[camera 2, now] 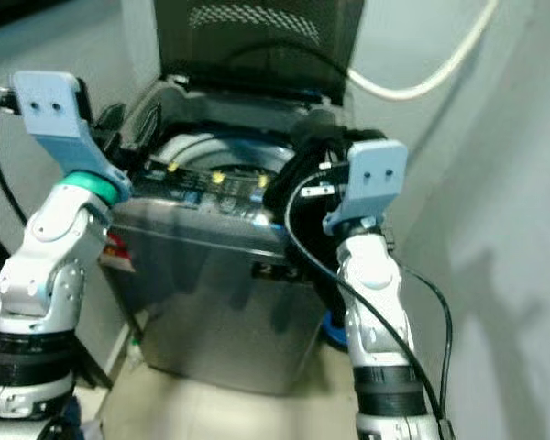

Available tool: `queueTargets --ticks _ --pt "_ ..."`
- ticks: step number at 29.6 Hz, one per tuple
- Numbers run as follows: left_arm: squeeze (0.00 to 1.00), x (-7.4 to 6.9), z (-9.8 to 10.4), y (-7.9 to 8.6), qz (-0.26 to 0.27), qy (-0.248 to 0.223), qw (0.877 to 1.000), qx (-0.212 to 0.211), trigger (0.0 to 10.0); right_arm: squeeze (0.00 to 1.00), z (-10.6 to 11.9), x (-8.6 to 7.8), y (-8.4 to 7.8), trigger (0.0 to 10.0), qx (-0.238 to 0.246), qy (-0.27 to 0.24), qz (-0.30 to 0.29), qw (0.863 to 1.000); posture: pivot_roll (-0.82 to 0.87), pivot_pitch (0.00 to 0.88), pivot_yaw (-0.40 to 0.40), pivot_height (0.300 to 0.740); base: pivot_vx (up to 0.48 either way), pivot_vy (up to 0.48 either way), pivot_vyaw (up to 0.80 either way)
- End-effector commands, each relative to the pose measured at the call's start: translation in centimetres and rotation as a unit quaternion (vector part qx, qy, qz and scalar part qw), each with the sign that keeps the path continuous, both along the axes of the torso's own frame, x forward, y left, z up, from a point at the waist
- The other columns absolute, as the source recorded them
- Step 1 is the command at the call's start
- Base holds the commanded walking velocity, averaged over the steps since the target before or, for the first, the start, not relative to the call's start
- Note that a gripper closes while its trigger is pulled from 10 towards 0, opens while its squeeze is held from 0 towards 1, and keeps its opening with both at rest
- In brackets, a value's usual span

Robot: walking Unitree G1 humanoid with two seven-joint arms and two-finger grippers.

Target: Clothes washing

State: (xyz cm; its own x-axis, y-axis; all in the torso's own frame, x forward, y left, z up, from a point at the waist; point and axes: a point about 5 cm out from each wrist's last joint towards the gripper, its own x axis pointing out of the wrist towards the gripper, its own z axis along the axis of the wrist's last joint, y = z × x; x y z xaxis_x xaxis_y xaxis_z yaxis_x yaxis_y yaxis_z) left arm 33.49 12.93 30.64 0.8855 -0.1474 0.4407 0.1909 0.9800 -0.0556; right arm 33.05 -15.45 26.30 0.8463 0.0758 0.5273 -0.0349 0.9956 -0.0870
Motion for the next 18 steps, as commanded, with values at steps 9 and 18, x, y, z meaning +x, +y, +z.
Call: queueTargets --ticks 9,18 --pt "0.0 0.1 -0.2 -0.2 -0.004 0.004 1.0 0.002 10.0 0.0 0.3 -0.2 0.1 10.0 -0.002 -0.012 0.002 1.0 0.02 0.019 0.036 0.74 0.0 0.0 0.0" --pt "0.0 0.1 0.4 0.2 0.011 -0.023 1.0 0.009 10.0 0.0 1.4 -0.7 0.2 10.0 0.003 -0.043 0.0 0.999 0.02 0.013 0.04 0.74 0.193 0.0 0.0"
